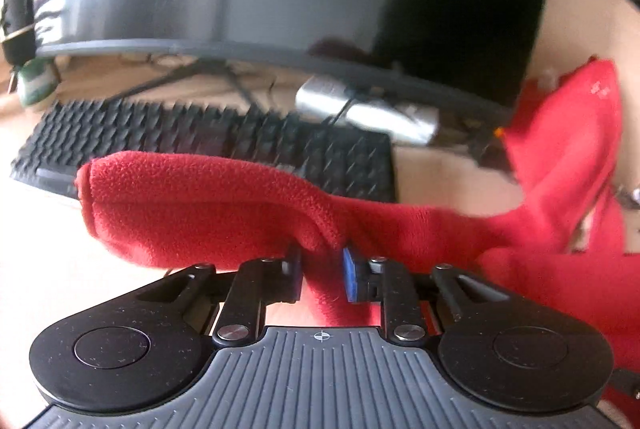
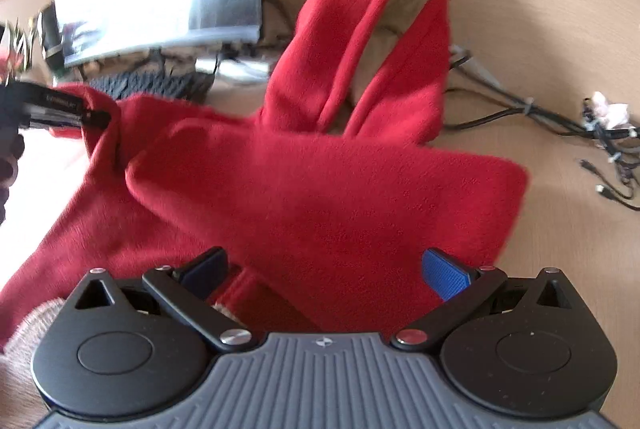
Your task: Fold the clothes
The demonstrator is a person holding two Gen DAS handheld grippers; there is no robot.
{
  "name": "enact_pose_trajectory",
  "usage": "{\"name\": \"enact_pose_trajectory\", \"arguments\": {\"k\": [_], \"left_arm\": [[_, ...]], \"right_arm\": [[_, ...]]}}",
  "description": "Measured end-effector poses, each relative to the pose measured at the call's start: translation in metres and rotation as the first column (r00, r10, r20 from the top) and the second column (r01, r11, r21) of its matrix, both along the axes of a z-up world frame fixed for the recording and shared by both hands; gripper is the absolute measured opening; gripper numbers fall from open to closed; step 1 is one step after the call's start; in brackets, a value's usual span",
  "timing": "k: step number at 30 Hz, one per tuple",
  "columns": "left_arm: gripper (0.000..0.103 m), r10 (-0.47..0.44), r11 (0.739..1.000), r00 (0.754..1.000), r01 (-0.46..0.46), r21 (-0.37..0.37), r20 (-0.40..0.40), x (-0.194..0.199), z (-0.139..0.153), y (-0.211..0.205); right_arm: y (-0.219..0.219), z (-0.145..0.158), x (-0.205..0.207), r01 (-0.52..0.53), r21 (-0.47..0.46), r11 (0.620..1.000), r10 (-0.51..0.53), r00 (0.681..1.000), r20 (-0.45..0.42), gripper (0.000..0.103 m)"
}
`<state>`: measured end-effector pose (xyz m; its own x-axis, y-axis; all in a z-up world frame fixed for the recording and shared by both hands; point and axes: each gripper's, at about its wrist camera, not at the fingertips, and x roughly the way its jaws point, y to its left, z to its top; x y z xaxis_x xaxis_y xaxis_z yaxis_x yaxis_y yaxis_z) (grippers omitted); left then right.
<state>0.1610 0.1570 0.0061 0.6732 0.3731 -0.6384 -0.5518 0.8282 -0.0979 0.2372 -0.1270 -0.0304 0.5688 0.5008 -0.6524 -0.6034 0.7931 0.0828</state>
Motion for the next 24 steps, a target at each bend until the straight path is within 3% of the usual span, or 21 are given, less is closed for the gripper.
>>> {"name": "enact_pose_trajectory", "arguments": {"k": [4, 6, 9, 12, 16, 17, 19, 21, 24], "left_arm": [[0.021, -0.100, 0.994, 0.991, 0.096, 0.047, 0.087, 0.000, 0.033, -0.028], [0.021, -0.194, 0.978, 0.975, 0.185, 0.093, 0.105, 0.001, 0.043, -0.055], [0.021, -0.350, 0.931, 0.930, 0.332, 0.152, 0.108, 0.004, 0.053, -0.099], [0.024, -0.503, 0.860, 0.862, 0.492, 0.134, 0.062, 0.008, 0.043, -0.137], [0.046, -0.603, 0.789, 0.797, 0.602, 0.123, -0.038, 0.010, 0.020, -0.162], [0.047, -0.610, 0.781, 0.790, 0.612, 0.122, -0.058, 0.011, 0.016, -0.164], [0.059, -0.622, 0.768, 0.778, 0.629, 0.119, -0.094, 0.013, 0.008, -0.165], [0.062, -0.626, 0.761, 0.770, 0.638, 0.117, -0.123, 0.014, 0.002, -0.163], [0.072, -0.642, 0.754, 0.755, 0.654, 0.069, -0.137, 0.014, -0.009, -0.157]], "right_arm": [[-0.025, 0.020, -0.002, 0.075, 0.016, 0.997, -0.075, 0.996, 0.043, 0.103], [-0.036, 0.027, -0.003, 0.109, 0.020, 0.994, -0.110, 0.992, 0.061, 0.103], [-0.052, 0.035, -0.004, 0.151, 0.026, 0.988, -0.152, 0.987, 0.060, 0.103], [-0.066, 0.038, -0.005, 0.183, 0.042, 0.982, -0.184, 0.982, 0.029, 0.103], [-0.077, 0.040, -0.007, 0.217, 0.074, 0.973, -0.216, 0.976, -0.019, 0.103], [-0.079, 0.041, -0.007, 0.216, 0.089, 0.972, -0.215, 0.976, -0.026, 0.103], [-0.079, 0.045, -0.008, 0.206, 0.122, 0.971, -0.203, 0.978, -0.035, 0.103], [-0.075, 0.047, -0.005, 0.184, 0.154, 0.971, -0.179, 0.983, -0.047, 0.103], [-0.067, 0.048, 0.003, 0.149, 0.191, 0.970, -0.140, 0.988, -0.062, 0.102]]}}
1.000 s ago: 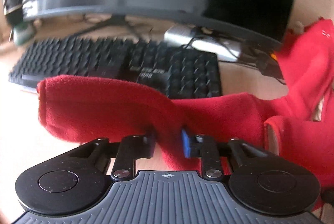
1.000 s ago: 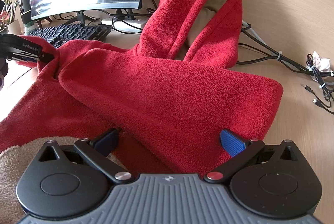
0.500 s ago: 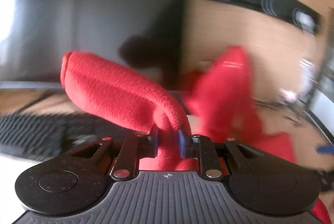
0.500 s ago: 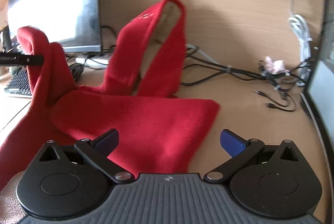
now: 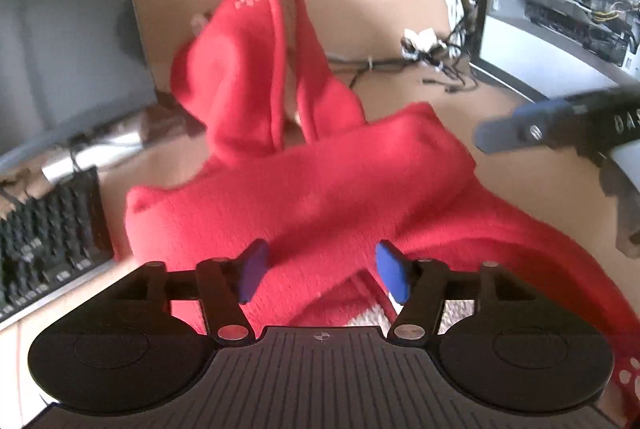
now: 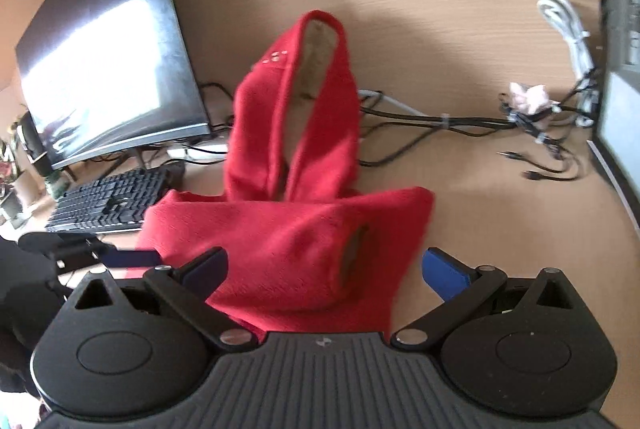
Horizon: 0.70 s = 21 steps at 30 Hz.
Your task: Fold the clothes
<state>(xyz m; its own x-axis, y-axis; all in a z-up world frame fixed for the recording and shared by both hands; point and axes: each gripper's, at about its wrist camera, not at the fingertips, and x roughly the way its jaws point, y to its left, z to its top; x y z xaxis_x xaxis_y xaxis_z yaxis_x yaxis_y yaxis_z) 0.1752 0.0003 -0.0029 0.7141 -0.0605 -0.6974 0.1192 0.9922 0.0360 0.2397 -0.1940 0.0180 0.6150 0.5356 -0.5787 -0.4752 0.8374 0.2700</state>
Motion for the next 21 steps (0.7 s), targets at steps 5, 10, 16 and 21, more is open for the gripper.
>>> {"name": "enact_pose_trajectory", "arguments": {"k": [5, 10, 16, 21], "left_arm": [[0.077, -0.004, 0.999, 0.999, 0.003, -0.034, -0.035, 0.009, -0.010, 0.003], [0.089, -0.031, 0.998, 0.999, 0.030, -0.061, -0.009, 0.012, 0.004, 0.011], [0.094, 0.025, 0.993, 0.999, -0.022, -0.114, 0.025, 0.023, 0.013, 0.043], [0.094, 0.069, 0.976, 0.998, -0.065, -0.209, 0.012, 0.037, 0.011, 0.061]], "right_arm": [[0.011, -0.017, 0.036, -0.004, 0.061, 0.998, 0.011, 0.994, -0.108, 0.074], [0.019, -0.042, 0.067, -0.085, 0.263, 0.961, 0.157, 0.951, -0.268, 0.058], [0.025, -0.033, 0.089, -0.122, 0.526, 0.842, 0.301, 0.915, -0.270, 0.062], [-0.010, 0.007, 0.087, -0.169, 0.737, 0.655, 0.381, 0.916, -0.128, 0.063]]}}
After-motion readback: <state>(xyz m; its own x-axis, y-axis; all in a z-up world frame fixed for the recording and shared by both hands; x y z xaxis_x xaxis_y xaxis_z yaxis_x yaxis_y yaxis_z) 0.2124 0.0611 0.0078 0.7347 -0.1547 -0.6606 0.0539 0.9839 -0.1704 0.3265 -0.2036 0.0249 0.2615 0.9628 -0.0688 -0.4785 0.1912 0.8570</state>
